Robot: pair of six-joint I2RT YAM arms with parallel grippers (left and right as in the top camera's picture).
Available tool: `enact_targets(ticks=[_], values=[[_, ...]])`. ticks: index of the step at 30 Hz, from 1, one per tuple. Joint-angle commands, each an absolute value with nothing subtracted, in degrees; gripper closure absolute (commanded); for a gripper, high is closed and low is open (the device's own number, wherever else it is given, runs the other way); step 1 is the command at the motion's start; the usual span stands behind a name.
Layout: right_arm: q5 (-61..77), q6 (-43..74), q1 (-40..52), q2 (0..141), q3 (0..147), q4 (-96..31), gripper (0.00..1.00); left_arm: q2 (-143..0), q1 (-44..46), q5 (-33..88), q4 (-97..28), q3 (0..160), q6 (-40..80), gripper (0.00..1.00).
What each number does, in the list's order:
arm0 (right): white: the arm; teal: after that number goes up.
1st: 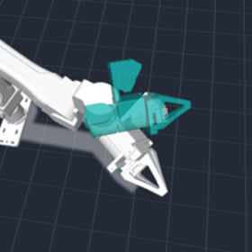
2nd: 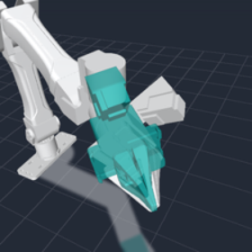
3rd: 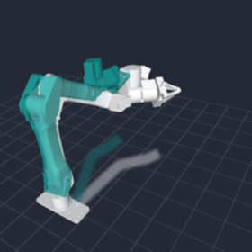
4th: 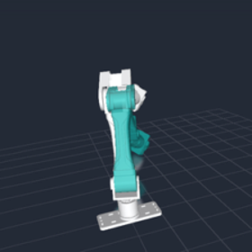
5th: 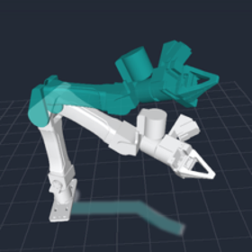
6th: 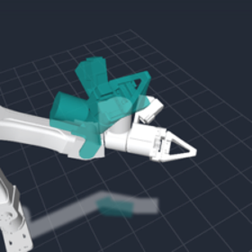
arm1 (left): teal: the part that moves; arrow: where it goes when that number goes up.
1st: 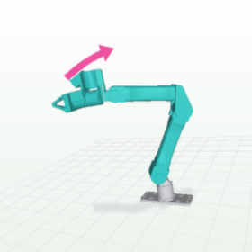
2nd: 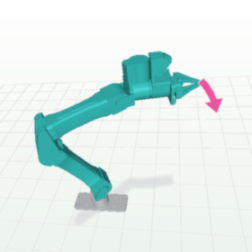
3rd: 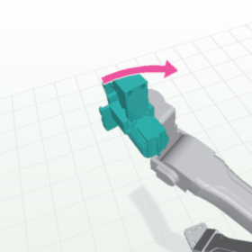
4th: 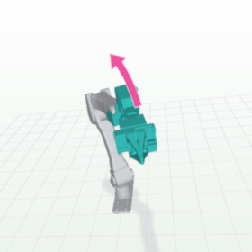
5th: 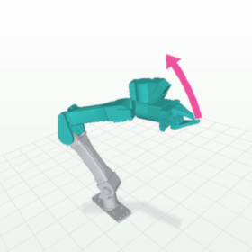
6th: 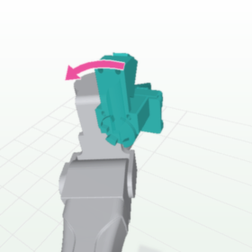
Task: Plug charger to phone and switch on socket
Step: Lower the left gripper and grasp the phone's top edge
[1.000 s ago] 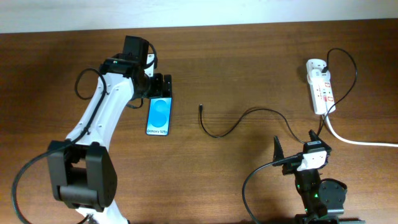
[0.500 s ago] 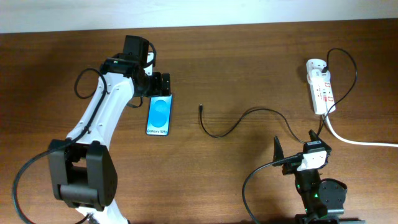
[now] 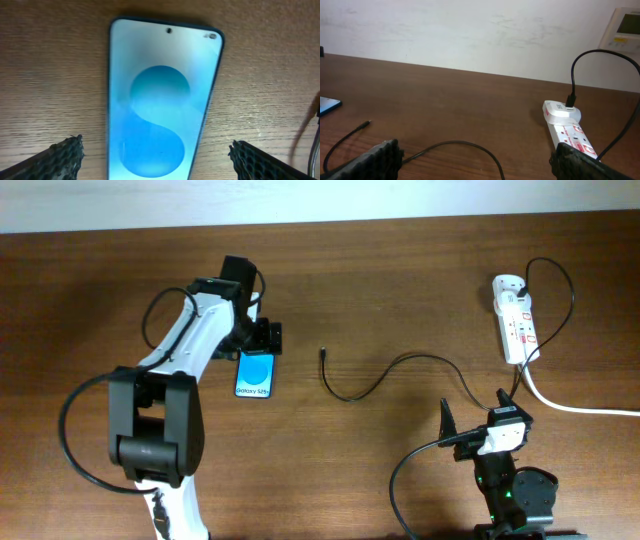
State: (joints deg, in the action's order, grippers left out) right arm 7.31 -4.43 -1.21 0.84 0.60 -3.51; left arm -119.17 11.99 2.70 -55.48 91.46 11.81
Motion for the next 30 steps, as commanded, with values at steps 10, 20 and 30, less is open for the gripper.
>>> enact_targets(ticks=[10,20,30], values=[[7.2,-3.8,-1.6,0.5,0.3,-3.9,0.02,-121.9,14.9,-4.5,-55.9,92.0,9.6,0.01],[7.2,-3.8,-1.6,0.5,0.3,-3.9,0.02,-121.9,14.9,-5.2,-54.5,92.0,13.5,0.01],[7.2,-3.8,-1.6,0.5,0.3,-3.9,0.02,-122.0,14.9,-3.9,-52.8,92.0,13.5,0.01]])
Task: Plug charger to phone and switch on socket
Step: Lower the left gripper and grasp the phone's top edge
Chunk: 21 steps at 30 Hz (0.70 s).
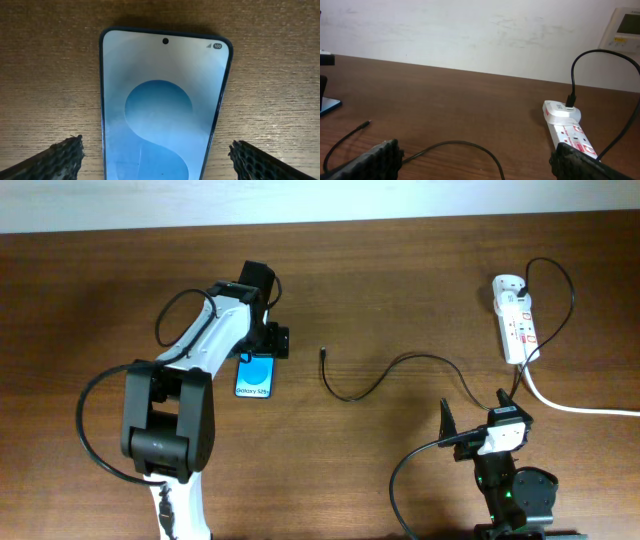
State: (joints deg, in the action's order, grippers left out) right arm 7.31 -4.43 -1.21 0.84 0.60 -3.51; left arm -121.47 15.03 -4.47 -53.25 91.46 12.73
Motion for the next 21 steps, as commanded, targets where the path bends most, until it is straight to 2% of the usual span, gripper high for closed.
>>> enact_targets(ticks=[1,21], values=[[7.2,-3.8,-1.6,0.5,0.3,-3.9,0.02,-122.0,14.9,-3.9,-52.6,92.0,13.5,0.01],[7.2,-3.8,-1.6,0.5,0.3,-3.9,0.02,-125.8,14.9,-3.8,-52.2,91.9,13.5,0.01]])
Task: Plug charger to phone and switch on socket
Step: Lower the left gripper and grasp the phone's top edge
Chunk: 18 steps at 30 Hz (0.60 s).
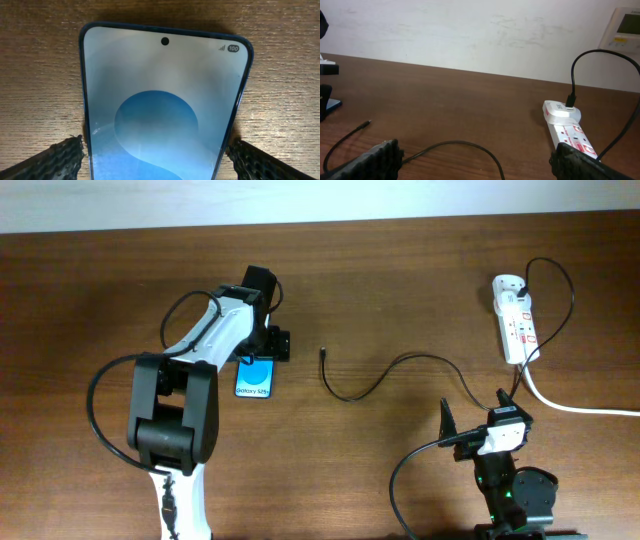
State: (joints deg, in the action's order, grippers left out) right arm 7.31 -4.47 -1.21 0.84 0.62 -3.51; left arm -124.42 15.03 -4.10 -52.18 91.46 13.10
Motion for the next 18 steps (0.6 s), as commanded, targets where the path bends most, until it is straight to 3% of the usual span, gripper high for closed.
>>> enact_targets(ticks=[1,14,16,18], values=[[7.2,-3.8,-1.6,0.5,0.3,-3.9,0.01,-125.8,14.9,-3.8,-52.2,91.9,13.5,0.01],[7.2,-3.8,-1.6,0.5,0.3,-3.9,0.02,-125.8,14.5,-2.3,-51.7,87.6,13.5,0.01],[7.2,-3.8,-1.6,0.5,0.3,-3.9,0.02,-125.8,14.2,-2.3,-51.7,87.6,13.5,0.03],[7.2,-3.8,-1.6,0.5,0.3,-3.9,0.02,-125.8,13.6,-2.3,-52.0,87.6,13.5,0.13]])
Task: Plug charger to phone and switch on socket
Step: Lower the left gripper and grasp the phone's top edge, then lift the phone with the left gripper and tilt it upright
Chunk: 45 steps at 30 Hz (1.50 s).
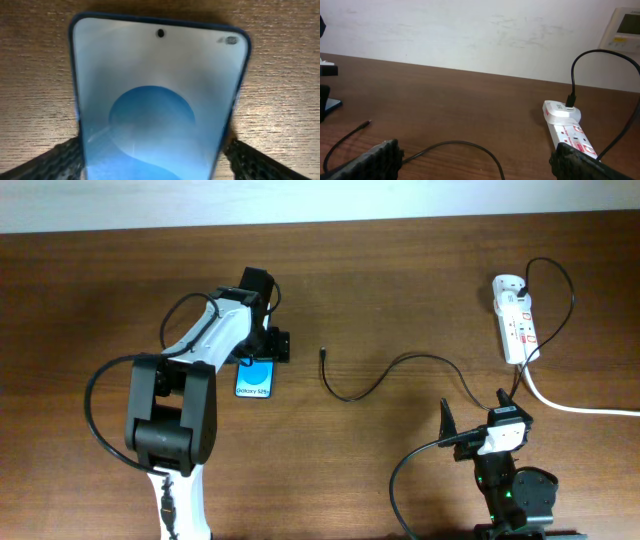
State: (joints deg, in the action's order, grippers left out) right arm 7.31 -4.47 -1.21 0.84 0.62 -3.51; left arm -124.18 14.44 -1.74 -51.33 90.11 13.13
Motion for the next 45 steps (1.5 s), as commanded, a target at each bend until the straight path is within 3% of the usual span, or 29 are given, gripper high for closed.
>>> enact_targets(ticks=[1,5,7,13,24,29,37,45], values=[[7.2,-3.8,-1.6,0.5,0.3,-3.9,0.02,-125.8,13.5,-2.3,-52.1,87.6,13.5,0.15],[7.2,-3.8,-1.6,0.5,0.3,-3.9,0.02,-125.8,13.5,-2.4,-52.0,87.6,13.2,0.17],[7.2,-3.8,-1.6,0.5,0.3,-3.9,0.02,-125.8,13.5,-2.4,-51.9,87.6,13.2,0.23],[7.2,-3.8,-1.6,0.5,0.3,-3.9,0.02,-125.8,13.5,-2.4,-51.9,87.7,13.2,0.30],[7.2,-3.8,-1.6,0.5,0.3,-3.9,0.02,-125.8,13.5,-2.3,-58.9,99.2,13.3,0.32],[7.2,-3.8,-1.6,0.5,0.3,-3.9,0.02,-125.8,13.5,-2.3,-62.9,107.5,13.3,0.45],[7.2,-3.8,-1.6,0.5,0.3,-3.9,0.02,-125.8,13.3,2.3,-65.3,113.3,13.3,1.00],[7.2,-3.8,-1.6,0.5,0.3,-3.9,0.02,-125.8,9.5,16.6,-65.2,113.6,24.3,1.00]])
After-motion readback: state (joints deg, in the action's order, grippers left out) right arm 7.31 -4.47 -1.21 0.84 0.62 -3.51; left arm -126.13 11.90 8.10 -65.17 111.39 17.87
